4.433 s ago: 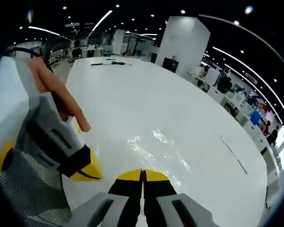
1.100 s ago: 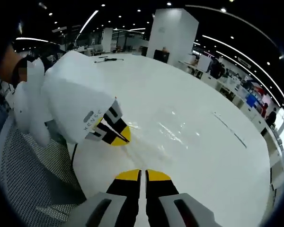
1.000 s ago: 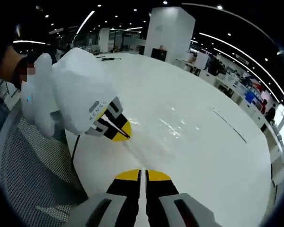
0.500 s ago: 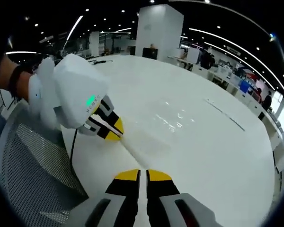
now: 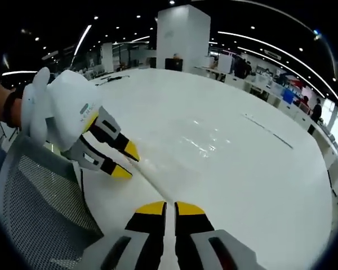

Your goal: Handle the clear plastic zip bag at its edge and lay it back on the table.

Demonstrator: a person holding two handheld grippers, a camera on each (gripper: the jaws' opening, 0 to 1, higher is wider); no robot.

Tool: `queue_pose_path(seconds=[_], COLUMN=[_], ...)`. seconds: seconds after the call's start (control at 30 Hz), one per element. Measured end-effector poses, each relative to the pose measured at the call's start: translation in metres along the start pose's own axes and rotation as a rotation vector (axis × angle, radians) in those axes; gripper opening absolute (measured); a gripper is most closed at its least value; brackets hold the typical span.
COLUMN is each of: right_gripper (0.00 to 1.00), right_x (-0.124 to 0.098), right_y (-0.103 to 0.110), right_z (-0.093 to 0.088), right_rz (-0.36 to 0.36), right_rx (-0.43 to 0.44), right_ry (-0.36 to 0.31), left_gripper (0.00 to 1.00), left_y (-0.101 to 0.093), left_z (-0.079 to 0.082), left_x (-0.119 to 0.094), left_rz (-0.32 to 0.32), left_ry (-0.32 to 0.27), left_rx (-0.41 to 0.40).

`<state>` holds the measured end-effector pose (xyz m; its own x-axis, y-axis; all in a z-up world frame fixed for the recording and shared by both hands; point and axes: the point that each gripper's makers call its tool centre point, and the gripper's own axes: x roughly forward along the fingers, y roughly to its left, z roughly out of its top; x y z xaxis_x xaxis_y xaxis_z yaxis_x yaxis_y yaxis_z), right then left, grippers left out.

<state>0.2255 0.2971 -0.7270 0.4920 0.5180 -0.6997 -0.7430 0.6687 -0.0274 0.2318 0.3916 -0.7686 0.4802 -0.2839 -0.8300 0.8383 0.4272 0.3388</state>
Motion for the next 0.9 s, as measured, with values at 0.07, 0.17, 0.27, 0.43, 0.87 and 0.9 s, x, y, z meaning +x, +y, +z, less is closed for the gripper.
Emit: queue_pose_path(seconds=[0.07,0.17,0.27,0.43,0.87,0.9], right_gripper=[0.03,0.05,0.06,0.09,0.24,0.25], right_x=[0.0,0.002,0.002,0.0,-0.011,-0.013], right_y=[0.002,0.0,-0.002,-0.006,-0.021,-0.022], right_z=[0.001,0.001,0.001,-0.001,-0.02,-0.019], right_rz=[0.003,-0.003,-0.007,-0.014,-0.047,-0.051], right_rx=[0.022,0.04,0.074,0.115,0.258,0.265], right_ry=[-0.008,-0.015,-0.028,-0.042,-0.046,-0.052], left_gripper=[0.15,0.16,0.16,0.17,0.28,0.29], left_y=[-0.001,-0.002,0.001,0.004,0.022,0.022], left_z=[-0.002,-0.001,-0.006,-0.014,-0.042,-0.037], left_x=[-0.004,-0.009,-0.013,-0.022,-0.04,-0.045], left_rz=[0.008,0.017,0.049,0.066,0.068,0.066], left_ry=[-0.011,-0.037,-0.044,-0.076,-0.141,-0.141], left_rx=[-0.026,-0.077,-0.115,-0.25,-0.554,-0.556])
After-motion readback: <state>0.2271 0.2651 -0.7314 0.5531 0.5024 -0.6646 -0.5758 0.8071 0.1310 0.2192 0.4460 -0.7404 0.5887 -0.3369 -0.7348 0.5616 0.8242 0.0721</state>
